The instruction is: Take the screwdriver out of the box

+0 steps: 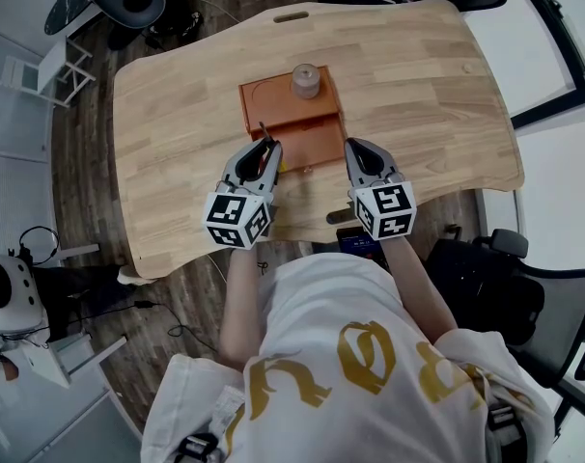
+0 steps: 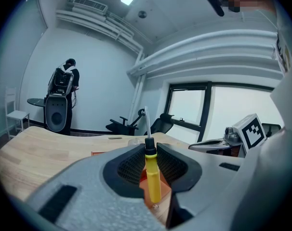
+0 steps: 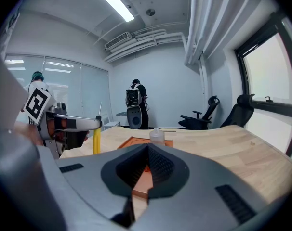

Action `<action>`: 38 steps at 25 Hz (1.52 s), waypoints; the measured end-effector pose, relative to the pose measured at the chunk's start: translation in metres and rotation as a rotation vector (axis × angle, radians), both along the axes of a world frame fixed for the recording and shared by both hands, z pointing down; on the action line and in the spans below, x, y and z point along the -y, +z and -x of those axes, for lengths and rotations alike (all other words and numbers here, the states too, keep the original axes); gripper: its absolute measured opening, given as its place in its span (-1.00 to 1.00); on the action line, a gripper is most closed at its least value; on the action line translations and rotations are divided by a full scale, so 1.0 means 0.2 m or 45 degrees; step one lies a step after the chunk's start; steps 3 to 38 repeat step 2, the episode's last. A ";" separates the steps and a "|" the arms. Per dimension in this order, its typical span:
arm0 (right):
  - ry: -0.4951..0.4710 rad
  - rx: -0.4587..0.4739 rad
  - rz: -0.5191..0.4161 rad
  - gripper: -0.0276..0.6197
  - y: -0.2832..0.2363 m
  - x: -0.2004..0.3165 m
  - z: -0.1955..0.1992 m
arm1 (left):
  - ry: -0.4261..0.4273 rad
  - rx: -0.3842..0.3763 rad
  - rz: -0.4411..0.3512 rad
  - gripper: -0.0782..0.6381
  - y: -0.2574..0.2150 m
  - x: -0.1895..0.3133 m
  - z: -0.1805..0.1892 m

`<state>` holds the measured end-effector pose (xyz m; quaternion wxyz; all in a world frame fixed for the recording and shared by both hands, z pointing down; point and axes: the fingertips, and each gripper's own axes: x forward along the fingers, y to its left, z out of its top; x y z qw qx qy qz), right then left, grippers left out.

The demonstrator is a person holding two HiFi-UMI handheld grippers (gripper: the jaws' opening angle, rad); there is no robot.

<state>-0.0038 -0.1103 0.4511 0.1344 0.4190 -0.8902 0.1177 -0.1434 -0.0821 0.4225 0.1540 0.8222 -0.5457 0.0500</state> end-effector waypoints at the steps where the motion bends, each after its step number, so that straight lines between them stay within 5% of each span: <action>1: 0.000 0.000 0.000 -0.88 0.00 0.00 0.00 | 0.000 -0.001 0.001 -0.57 0.00 0.00 0.00; 38: 0.000 0.000 0.001 -0.88 0.00 0.00 0.00 | 0.001 -0.001 0.001 -0.57 0.00 0.00 0.00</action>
